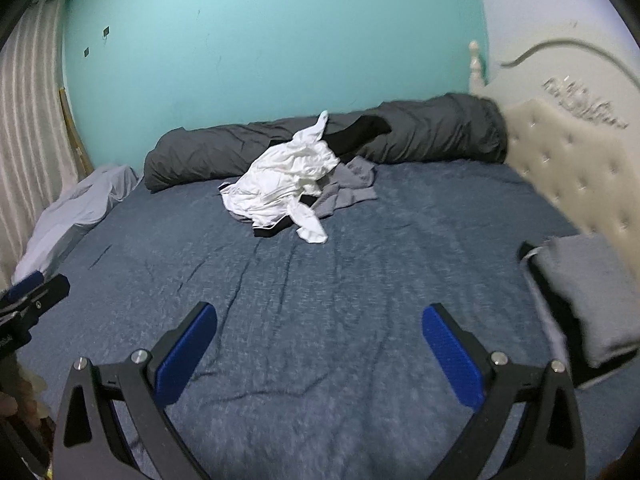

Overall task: Fold clothes
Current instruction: 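Reach the right tool into the clothes pile and grasp the white T-shirt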

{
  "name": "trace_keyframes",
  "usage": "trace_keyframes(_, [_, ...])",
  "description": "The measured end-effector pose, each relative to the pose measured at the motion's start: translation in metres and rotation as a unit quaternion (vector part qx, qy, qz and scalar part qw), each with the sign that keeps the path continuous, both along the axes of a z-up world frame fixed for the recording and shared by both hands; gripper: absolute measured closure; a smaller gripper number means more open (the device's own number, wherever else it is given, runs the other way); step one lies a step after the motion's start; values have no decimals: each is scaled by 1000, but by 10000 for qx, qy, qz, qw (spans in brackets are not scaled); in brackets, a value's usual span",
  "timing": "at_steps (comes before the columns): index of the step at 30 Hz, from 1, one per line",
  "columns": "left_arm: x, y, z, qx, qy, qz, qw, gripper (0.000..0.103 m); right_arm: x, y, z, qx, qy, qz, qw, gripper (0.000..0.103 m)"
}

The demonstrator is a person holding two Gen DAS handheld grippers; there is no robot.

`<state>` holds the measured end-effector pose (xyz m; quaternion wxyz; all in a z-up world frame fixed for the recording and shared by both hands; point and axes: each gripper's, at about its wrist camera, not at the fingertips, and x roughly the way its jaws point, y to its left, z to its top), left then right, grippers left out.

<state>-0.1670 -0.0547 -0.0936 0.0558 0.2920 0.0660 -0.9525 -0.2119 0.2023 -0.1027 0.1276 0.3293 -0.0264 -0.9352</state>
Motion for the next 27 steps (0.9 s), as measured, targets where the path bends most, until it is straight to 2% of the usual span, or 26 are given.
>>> trace_keyframes(4, [-53, -18, -32, 205, -135, 94, 9997, 0, -50, -14, -30, -173, -128, 245, 9995, 0])
trace_keyframes(14, [-184, -59, -103, 685, -397, 308, 9964, 0, -199, -47, -104, -107, -388, 556, 9976, 1])
trace_keyframes(16, [-197, -66, -109, 754, -483, 302, 9955, 0, -221, -52, -111, -184, -448, 554, 9973, 3])
trace_keyframes(18, [-210, -72, -112, 775, -574, 298, 9949, 0, -243, -59, -117, -257, -564, 564, 9965, 16])
trace_keyframes(19, [-216, -75, -114, 785, -619, 295, 9946, 0, -254, -63, -119, -262, -622, 572, 9961, 19])
trace_keyframes(27, [-252, -111, -128, 949, -829, 444, 9910, 0, -339, -121, -130, -150, -915, 675, 9934, 21])
